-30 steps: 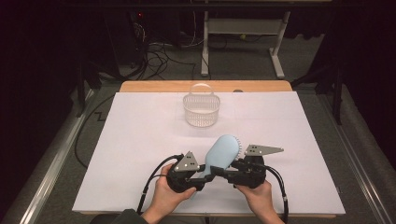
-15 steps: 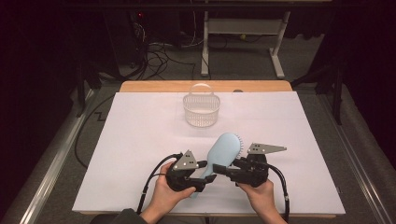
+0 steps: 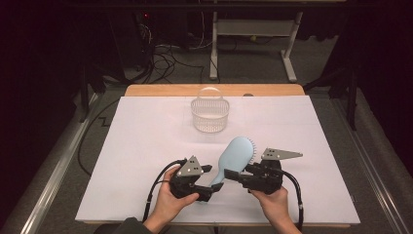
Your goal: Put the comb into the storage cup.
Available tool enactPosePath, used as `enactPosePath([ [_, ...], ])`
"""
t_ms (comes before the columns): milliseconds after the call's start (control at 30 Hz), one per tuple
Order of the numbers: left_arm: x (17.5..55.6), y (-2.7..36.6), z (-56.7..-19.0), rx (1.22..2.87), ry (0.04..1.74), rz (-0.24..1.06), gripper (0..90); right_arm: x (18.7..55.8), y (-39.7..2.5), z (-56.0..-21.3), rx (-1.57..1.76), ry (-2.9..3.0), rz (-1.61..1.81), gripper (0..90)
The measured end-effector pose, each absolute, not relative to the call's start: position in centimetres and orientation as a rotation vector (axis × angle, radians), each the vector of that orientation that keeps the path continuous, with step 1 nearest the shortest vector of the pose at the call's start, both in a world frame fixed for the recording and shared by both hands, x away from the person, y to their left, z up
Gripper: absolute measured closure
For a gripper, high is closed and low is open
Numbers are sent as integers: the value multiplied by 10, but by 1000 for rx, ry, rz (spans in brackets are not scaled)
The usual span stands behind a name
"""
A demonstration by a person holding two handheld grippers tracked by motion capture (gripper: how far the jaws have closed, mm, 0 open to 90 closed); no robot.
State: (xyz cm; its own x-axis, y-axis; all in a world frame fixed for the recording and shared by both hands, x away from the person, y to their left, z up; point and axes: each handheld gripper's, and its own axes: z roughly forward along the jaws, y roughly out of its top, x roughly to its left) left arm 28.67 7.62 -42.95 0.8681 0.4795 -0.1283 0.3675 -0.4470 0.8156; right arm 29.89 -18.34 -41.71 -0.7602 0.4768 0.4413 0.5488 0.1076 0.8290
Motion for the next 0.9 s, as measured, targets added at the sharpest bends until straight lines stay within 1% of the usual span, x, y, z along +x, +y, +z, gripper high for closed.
enactPosePath([
  [33,287,76,-430,2088,618,152,310,299,-183,-417,-1062,-2290,-1762,542],
  [100,287,78,-430,2080,630,157,277,299,-184,-417,-1062,-2290,-1767,542],
  [367,286,82,-430,2065,620,159,270,299,-185,-416,-1065,-2288,-1772,542],
  [533,285,85,-429,2045,623,183,232,299,-186,-415,-1070,-2282,-1780,542],
  [900,282,98,-426,2014,631,197,234,299,-191,-412,-1091,-2283,-1792,549],
])
